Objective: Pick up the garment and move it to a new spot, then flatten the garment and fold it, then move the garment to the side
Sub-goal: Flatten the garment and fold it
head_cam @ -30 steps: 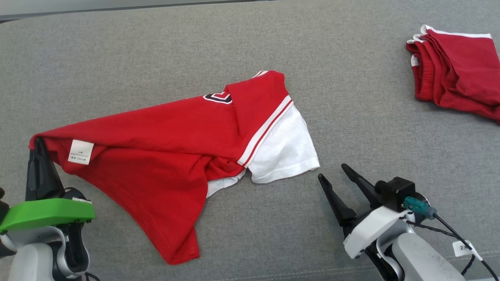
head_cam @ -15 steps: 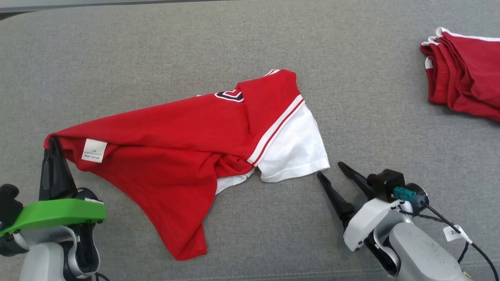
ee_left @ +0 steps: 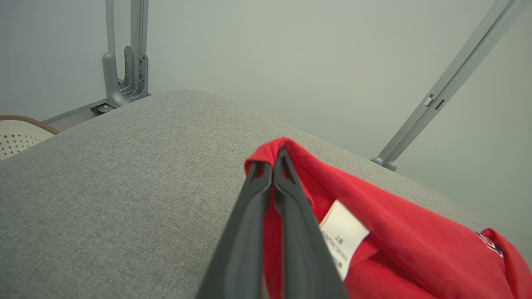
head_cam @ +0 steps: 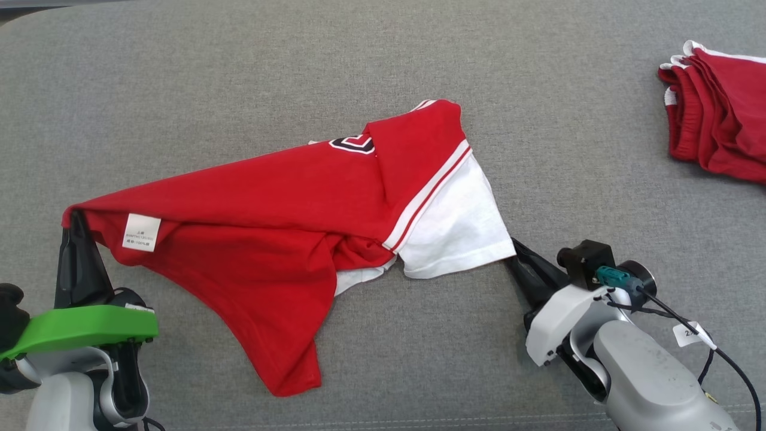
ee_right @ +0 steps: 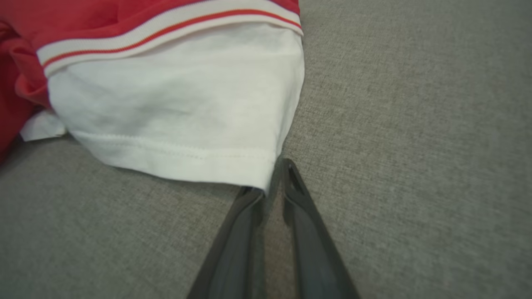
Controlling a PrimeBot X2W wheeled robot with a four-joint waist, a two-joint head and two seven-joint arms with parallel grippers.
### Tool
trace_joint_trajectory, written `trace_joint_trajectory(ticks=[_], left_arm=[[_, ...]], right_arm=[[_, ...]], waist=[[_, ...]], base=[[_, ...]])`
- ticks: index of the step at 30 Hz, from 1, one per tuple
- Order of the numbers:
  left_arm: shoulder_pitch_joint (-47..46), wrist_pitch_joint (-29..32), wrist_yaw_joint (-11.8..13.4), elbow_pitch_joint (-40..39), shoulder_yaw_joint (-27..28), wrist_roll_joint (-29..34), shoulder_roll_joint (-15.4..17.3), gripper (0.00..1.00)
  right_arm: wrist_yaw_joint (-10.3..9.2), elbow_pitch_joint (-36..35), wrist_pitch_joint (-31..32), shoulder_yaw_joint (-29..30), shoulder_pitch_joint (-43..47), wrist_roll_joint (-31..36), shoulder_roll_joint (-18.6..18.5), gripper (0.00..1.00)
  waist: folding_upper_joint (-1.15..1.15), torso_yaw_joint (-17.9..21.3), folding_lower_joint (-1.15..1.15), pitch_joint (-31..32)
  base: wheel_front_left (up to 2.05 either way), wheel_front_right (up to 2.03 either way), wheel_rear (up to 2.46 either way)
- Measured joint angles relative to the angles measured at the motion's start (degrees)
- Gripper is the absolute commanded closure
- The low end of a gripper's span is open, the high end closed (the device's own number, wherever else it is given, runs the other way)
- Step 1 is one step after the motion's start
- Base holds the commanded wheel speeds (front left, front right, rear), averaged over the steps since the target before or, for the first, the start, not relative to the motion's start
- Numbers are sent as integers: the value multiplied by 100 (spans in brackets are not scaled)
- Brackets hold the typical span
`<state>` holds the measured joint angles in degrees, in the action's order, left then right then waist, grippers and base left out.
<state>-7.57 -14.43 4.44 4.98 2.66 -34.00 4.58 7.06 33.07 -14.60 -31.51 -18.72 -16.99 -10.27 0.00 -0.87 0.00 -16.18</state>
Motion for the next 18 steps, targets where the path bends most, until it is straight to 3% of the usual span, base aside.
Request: trace_joint_trajectory(ticks=[3, 10, 18], left_arm=[[0, 0, -35, 0, 55, 0, -3, 100], [-12, 0, -162, -142, 115, -56, -51, 100], [-305, -1, -580, -704, 36, -276, -162, 100]], right_arm=[[7, 53, 0, 45, -47, -3, 20, 100], [-1, -731, 1, 860, -266, -344, 123, 100], [-183, -2613, 0, 2193, -737, -376, -158, 100]], waist=[[0, 6, 0, -7], [0, 72, 0, -12], [0, 320, 0, 93]], base=[[0, 0, 0], [0, 0, 0], [0, 0, 0]])
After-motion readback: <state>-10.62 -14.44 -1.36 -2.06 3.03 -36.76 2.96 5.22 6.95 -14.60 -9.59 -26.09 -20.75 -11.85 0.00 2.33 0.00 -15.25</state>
